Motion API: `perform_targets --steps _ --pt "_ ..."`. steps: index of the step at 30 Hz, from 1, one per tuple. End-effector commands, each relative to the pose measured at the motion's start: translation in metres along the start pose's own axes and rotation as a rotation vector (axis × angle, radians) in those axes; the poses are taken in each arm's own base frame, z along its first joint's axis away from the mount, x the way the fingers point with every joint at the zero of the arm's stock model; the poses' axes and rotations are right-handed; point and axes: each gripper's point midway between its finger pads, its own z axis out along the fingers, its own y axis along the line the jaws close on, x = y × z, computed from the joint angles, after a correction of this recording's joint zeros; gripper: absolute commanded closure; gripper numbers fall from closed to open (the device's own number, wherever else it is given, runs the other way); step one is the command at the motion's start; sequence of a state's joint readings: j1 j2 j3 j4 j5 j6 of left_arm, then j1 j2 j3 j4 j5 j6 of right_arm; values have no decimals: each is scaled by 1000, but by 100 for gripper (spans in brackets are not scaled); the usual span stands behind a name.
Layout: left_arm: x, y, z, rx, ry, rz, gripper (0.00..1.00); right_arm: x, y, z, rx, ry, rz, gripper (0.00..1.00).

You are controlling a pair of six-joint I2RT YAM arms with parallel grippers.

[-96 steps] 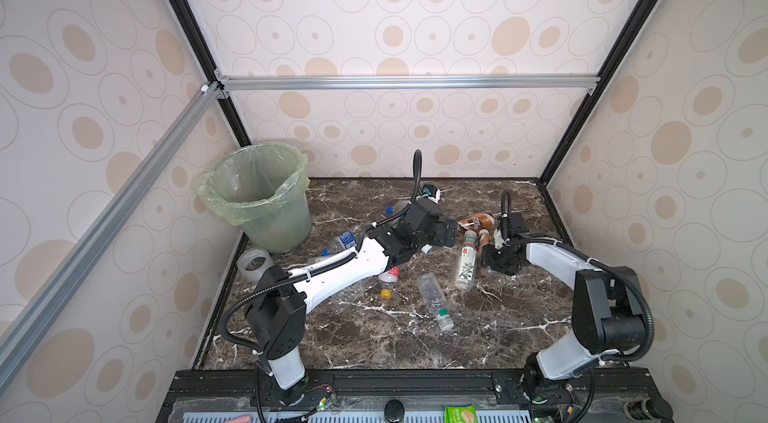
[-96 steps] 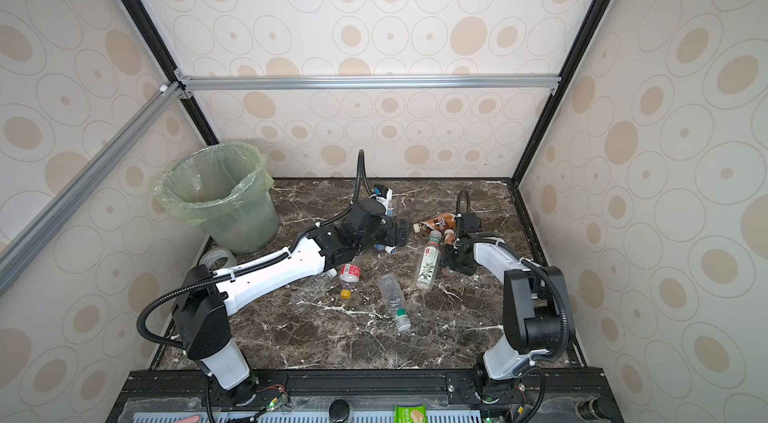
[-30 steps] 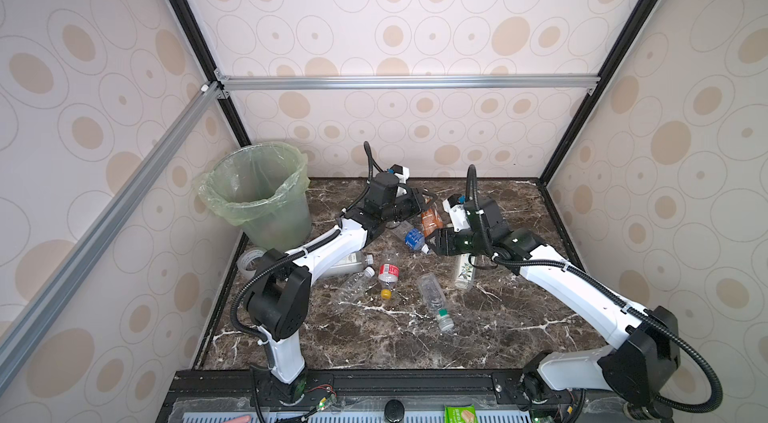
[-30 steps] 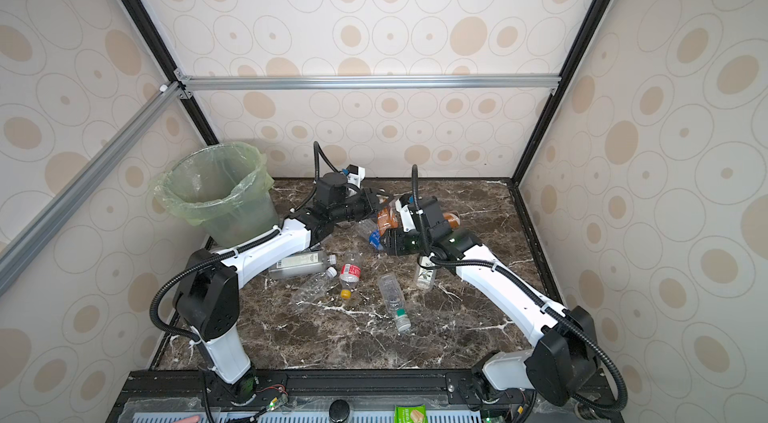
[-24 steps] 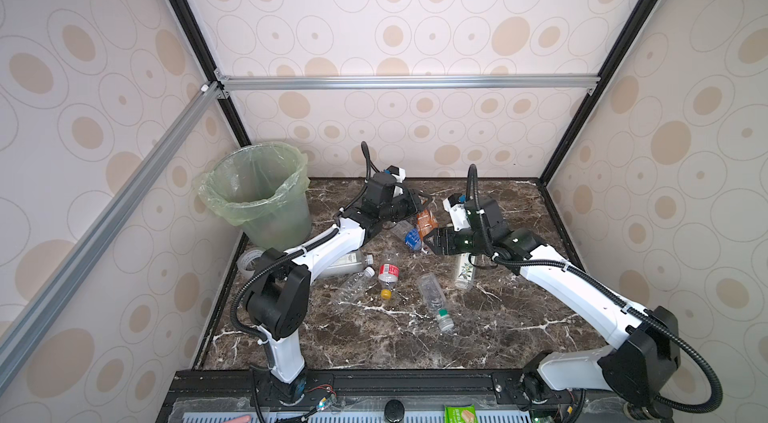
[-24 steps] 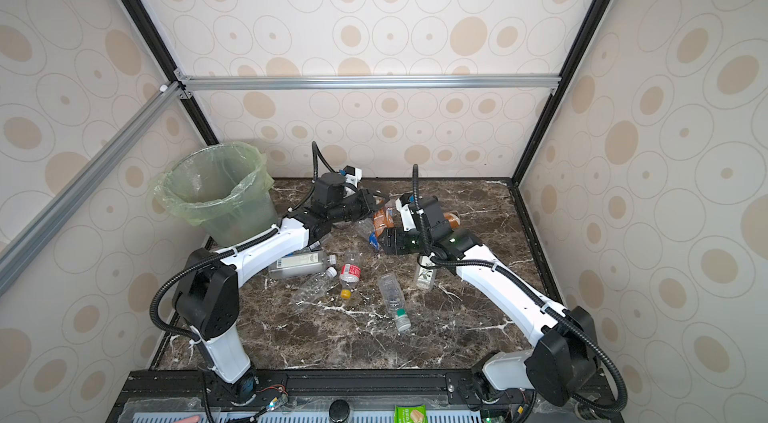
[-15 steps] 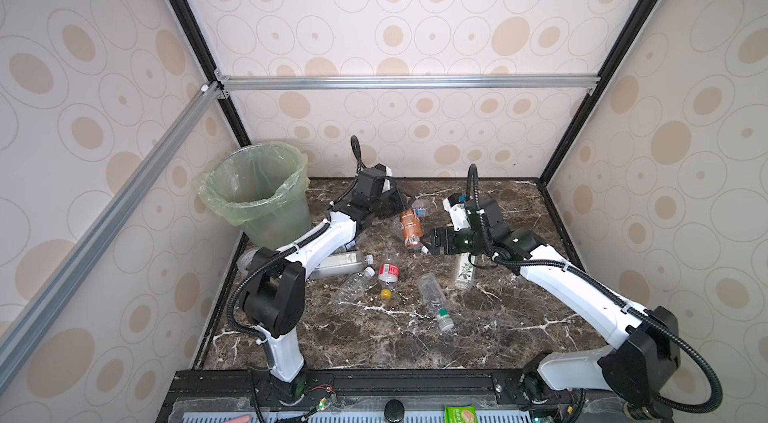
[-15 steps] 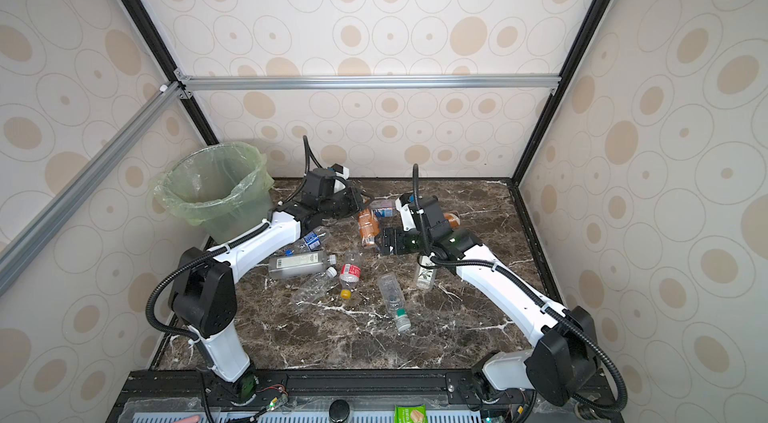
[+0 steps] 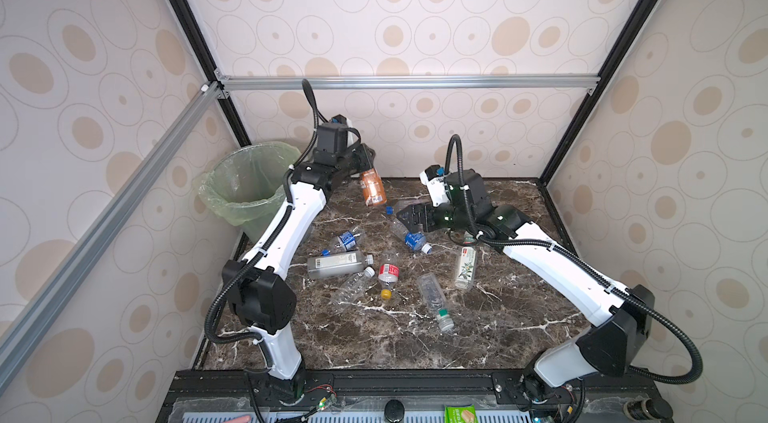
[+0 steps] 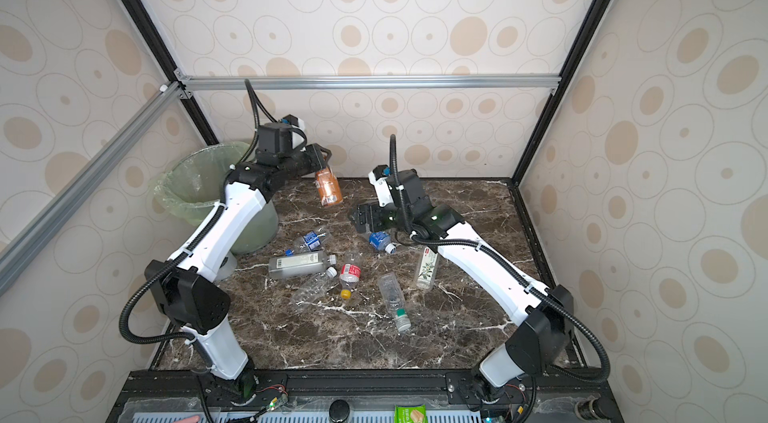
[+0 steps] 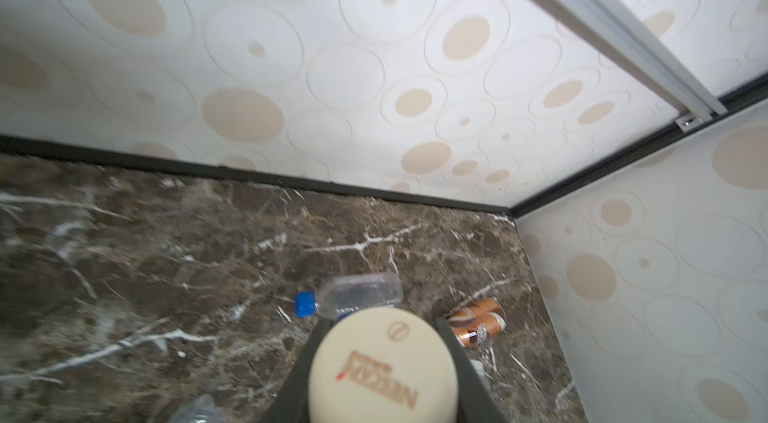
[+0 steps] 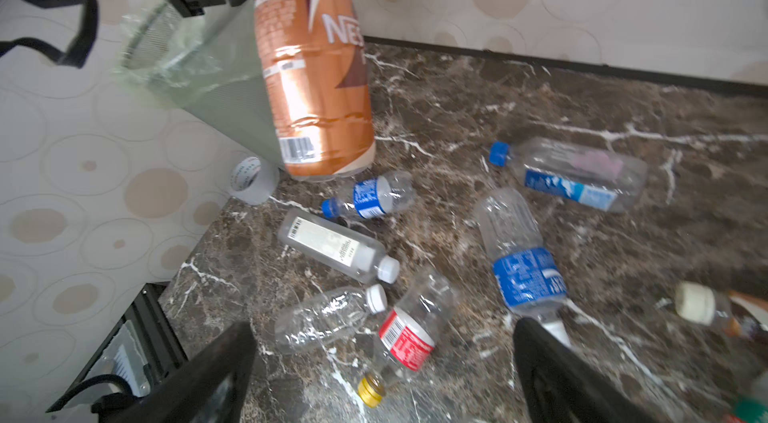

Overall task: Throw the plastic bottles in the bin
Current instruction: 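Carry the Nescafe bottle with the left gripper over the bin while the right gripper withdraws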

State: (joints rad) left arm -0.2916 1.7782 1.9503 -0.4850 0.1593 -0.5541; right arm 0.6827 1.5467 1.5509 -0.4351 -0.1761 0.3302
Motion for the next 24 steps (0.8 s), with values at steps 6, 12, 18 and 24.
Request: perform_targets --steps 6,12,18,24 --pt "-122 37 -89 -323 -351 191 67 -48 53 14 -92 -65 -110 0" --pt "-176 47 -163 -512 -666 276 66 -82 89 9 -175 -143 -162 0" --pt "-212 41 -226 -619 -888 345 66 -105 112 0 -228 -197 -185 0" --pt "-238 23 -286 -669 -1089 385 66 -107 117 -4 -238 -194 -191 0"
